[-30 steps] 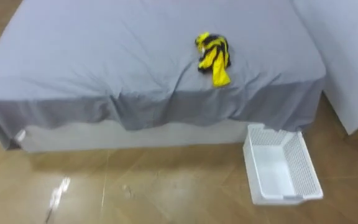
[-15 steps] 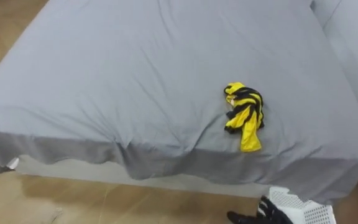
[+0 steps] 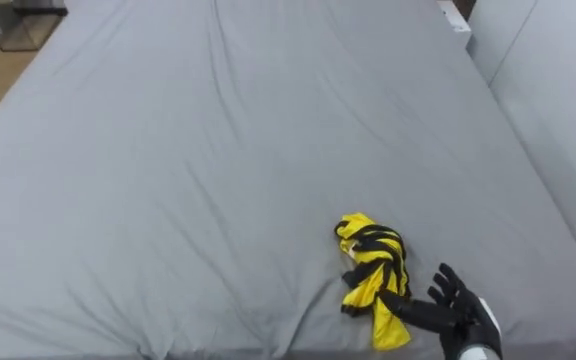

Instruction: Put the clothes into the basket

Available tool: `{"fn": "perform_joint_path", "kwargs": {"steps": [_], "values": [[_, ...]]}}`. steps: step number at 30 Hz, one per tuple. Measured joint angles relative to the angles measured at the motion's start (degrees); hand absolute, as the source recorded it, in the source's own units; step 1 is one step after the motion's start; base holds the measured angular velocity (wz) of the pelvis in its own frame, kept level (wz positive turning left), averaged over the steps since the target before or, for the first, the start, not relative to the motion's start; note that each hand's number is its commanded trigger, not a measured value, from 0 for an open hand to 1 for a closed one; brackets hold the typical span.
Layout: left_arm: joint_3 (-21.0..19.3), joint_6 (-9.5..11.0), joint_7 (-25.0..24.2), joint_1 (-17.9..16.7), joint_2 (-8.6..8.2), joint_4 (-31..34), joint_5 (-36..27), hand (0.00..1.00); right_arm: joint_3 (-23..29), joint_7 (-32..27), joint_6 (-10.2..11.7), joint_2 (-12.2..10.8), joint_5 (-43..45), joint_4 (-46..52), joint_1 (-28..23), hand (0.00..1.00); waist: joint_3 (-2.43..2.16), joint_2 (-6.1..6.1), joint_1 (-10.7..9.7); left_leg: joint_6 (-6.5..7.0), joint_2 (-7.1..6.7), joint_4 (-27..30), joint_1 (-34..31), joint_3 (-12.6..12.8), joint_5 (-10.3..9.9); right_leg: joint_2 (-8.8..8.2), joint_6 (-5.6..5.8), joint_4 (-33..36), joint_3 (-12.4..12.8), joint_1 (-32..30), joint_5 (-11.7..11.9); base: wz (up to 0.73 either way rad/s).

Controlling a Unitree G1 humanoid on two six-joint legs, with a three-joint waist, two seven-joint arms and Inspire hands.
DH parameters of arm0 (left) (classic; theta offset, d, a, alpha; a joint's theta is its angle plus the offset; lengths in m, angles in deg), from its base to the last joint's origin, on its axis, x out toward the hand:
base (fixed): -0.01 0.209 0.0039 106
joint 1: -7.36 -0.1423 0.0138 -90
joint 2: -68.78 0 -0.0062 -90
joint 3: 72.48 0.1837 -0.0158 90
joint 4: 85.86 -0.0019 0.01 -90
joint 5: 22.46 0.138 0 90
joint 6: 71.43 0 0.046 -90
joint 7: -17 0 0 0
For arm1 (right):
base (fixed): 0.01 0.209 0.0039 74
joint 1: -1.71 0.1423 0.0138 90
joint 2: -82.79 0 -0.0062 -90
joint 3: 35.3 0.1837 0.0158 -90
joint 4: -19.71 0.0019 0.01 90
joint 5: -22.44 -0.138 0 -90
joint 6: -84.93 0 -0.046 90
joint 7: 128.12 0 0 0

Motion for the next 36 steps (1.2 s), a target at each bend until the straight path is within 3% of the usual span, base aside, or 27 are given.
{"fn": "perform_joint_path", "kwargs": {"steps": [3, 5, 10, 19, 24, 29, 33, 34, 35, 36], "values": [[0.59, -0.25, -0.04, -0.56, 0.2, -1.42, -0.04, 0.0, 1.98, -1.71, 0.41, 0.76, 0.17, 0.2, 0.1, 0.0, 0.04, -0.23, -0.05, 0.27, -1.6, -3.35, 3.32, -0.04, 0.47, -1.1, 0.41, -1.12, -0.5, 1.32, 0.08, -0.17], [0.78, -0.46, -0.1, -0.52, 0.27, -1.51, 0.0, 0.0, 2.21, -2.51, 0.8, 1.07, 1.01, 0.21, 0.57, 0.0, 0.07, -0.19, -0.4, 0.49, -2.17, -4.45, 3.36, -0.45, 0.66, -1.61, 0.61, -1.96, -2.25, 1.43, 0.16, 0.06], [1.64, -2.92, -1.06, 0.5, 0.29, -2.91, 0.06, 0.0, 2.06, -3.31, 1.26, 1.08, 2.33, 0.11, 2.52, 0.0, 1.02, 1.19, -1.07, 1.12, -3.59, -7.16, 2.4, -0.82, 2.05, -2.88, 1.16, -2.11, -3.64, -0.37, -0.1, 0.08], [1.68, -6.2, -1.83, 2.45, 0.82, -5.72, 0.59, 0.0, -1.14, -0.51, 1.16, 1.1, 6.22, -5.19, 9.33, 0.0, 1.15, 1.43, -0.21, 1.38, -3.99, -6.48, -2.87, -1.97, 2.93, -3.48, 1.18, -1.75, -6.51, -4.5, -0.1, 0.09], [2.65, -6.59, -2.18, 4.46, 1.09, -6.34, 0.47, 0.0, -4.42, 0.82, 1.35, 0.45, 9.08, -10.61, 12.43, 0.0, 1.36, 1.34, 0.64, 1.49, -3.98, -4.81, -5.88, -2.41, 2.99, -3.54, 1.18, -1.57, -6.88, -6.6, -0.1, 0.05], [2.65, -6.64, -2.08, 6.68, 1.24, -8.72, 0.48, 0.0, -4.53, 1.12, 1.95, 0.9, 8.93, -18.19, 16.91, 0.0, 1.49, 1.2, 0.81, 1.87, -4.15, -4.57, -7.99, -2.9, 3.29, -3.74, 1.23, -0.42, -7.15, -8.9, -0.11, 0.03], [5.63, -6.41, -2.08, 7.96, 2.53, -8.75, 0.46, 0.0, -4.42, 0.72, 3.25, 1.48, 8.87, -22.89, 20.97, 0.0, 1.66, 1.02, 0.77, 2.2, -4.37, -4.75, -10.39, -2.91, 4.26, -4.06, 1.43, 0.72, -7.23, -11.86, 0.0, 0.02], [6.25, -6.44, -2.15, 7.96, 2.71, -8.74, 0.41, 0.0, -3.85, 0.69, 3.6, 1.68, 8.88, -25.11, 22.31, 0.68, 1.67, 1.09, 0.67, 2.26, -4.37, -4.44, -11.08, -2.96, 4.31, -4.14, 1.44, 0.97, -7.65, -12.48, 0.04, 0.05], [6.58, -6.45, -2.15, 7.99, 2.74, -8.74, 0.37, 0.0, -3.52, 0.69, 3.81, 1.89, 8.73, -26.35, 22.97, 0.91, 1.74, 1.21, 0.68, 2.28, -4.37, -4.11, -11.48, -3.13, 4.31, -4.19, 1.45, 1.21, -7.77, -12.74, 0.04, 0.09], [6.8, -6.48, -2.16, 8.11, 2.72, -8.68, 0.36, 0.0, -2.64, 0.63, 3.92, 2.46, 8.51, -28.53, 24.44, 1.0, 1.86, 1.44, 0.79, 2.32, -4.37, -3.51, -12.43, -3.3, 4.33, -4.22, 1.45, 1.47, -7.82, -13.44, 0.04, 0.09]]}}
